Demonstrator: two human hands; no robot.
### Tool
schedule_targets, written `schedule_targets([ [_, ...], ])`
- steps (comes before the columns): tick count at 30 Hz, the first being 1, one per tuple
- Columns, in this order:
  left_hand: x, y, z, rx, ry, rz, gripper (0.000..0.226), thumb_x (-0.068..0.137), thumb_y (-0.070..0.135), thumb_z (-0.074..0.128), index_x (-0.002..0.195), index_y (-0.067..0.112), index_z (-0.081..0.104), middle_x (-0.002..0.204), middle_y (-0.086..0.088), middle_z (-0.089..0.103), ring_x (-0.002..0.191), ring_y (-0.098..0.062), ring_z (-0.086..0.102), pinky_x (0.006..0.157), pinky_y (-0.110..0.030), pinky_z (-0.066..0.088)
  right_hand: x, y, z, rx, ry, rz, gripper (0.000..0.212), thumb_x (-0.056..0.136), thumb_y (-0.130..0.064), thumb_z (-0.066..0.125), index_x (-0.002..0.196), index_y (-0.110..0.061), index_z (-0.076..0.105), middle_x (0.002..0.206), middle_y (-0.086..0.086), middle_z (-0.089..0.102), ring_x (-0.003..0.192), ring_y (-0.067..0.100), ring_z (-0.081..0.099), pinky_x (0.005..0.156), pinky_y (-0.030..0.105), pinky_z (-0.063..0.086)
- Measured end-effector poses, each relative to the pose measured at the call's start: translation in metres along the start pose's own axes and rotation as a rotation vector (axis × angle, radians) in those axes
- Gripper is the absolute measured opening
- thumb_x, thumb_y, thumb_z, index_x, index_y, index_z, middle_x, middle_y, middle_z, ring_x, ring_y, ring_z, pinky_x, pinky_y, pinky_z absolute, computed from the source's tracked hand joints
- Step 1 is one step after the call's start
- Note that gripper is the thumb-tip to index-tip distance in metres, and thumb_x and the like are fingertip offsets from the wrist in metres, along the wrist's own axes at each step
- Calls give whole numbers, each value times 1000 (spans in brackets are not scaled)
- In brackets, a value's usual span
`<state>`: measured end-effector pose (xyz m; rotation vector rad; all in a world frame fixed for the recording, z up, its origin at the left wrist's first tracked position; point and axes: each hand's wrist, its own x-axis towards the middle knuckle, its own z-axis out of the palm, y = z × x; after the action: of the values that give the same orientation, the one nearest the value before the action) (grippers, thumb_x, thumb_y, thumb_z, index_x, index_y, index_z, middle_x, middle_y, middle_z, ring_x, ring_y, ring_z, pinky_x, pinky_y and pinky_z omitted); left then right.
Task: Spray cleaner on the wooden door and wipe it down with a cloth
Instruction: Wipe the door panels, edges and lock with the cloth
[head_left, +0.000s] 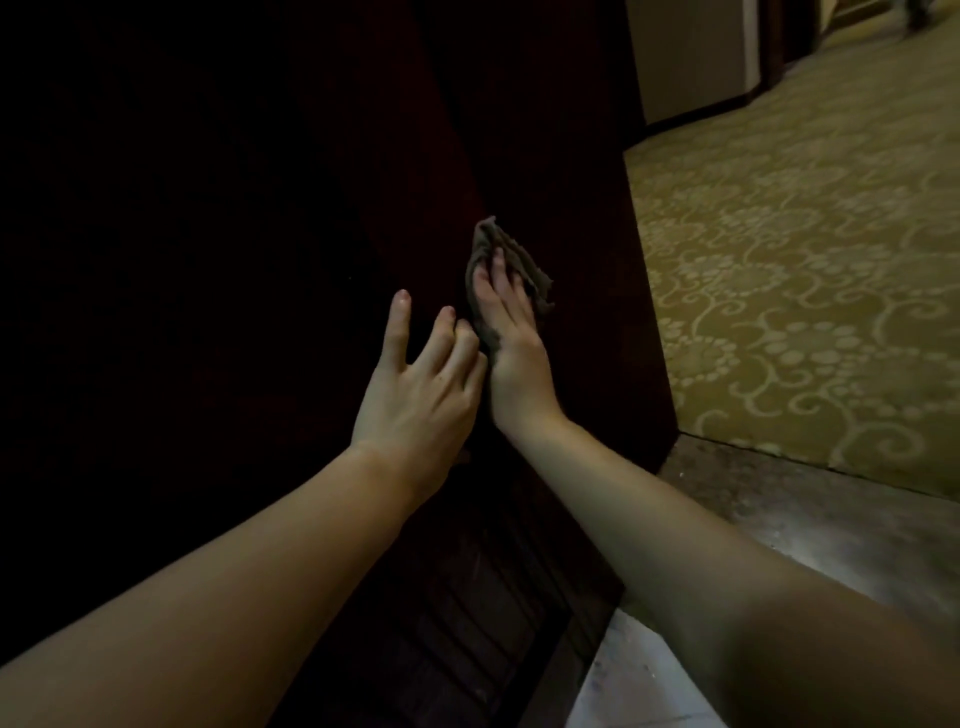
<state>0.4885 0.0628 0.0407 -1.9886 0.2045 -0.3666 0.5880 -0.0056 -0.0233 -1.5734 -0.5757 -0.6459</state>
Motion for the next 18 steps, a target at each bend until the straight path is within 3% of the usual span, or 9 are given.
schedule_targets([
  [2, 0, 3, 0, -9, -4, 6, 86, 92, 57, 43, 150, 6, 4, 155, -22, -6, 144, -40, -12, 103, -68, -17, -17, 13, 10, -16, 48, 26, 55, 98, -22, 44, 150, -15, 27, 160, 5, 18, 149, 26, 13, 123, 34, 5],
  [4, 0, 10, 1, -37, 0, 20, 82, 93, 50, 44, 149, 6, 3, 154, -23, -8, 143, -42, -13, 105, -66, -17, -48, 30, 23, -48, 85, 127, 54, 100, -41, 36, 149, -29, 17, 160, -4, 13, 150, 20, 11, 119, 18, -3],
  [6, 1, 18, 7, -40, -4, 62, 85, 92, 50, 46, 149, 5, 1, 154, -23, -8, 143, -43, -13, 107, -64, -16, -75, 48, 31, -21, 113, 206, 50, 99, -51, 28, 146, -44, 11, 159, -10, 10, 150, 14, 8, 120, 19, -1],
  [8, 2, 29, 15, -45, -9, 105, 89, 90, 52, 48, 149, 4, 1, 154, -24, -8, 143, -43, -12, 109, -63, -13, -99, 65, 33, 45, 133, 315, 48, 103, -36, 36, 142, -47, 11, 155, -16, 5, 150, 13, 5, 122, 29, 6],
  [10, 3, 39, 20, -49, -15, 135, 92, 88, 54, 51, 149, 3, 3, 154, -25, -6, 143, -43, -10, 110, -63, -10, -123, 82, 30, 50, 135, 425, 54, 103, -14, 40, 142, -37, 11, 152, -16, 3, 150, 16, 3, 123, 36, 7],
  [15, 10, 54, 27, -29, -28, 174, 102, 82, 63, 55, 149, 4, 5, 155, -25, -3, 143, -43, -8, 112, -63, -6, -153, 105, 27, 184, 126, 688, 51, 105, -8, 28, 141, -37, 6, 161, -8, 2, 150, 14, 0, 123, 41, 6],
  [18, 14, 63, 30, -18, -32, 194, 99, 85, 60, 54, 150, 5, 3, 155, -24, -5, 143, -43, -9, 113, -63, -6, -133, 85, 27, 176, 140, 576, 53, 104, -8, 34, 147, -31, 13, 160, -9, 5, 150, 14, 1, 123, 34, 5],
])
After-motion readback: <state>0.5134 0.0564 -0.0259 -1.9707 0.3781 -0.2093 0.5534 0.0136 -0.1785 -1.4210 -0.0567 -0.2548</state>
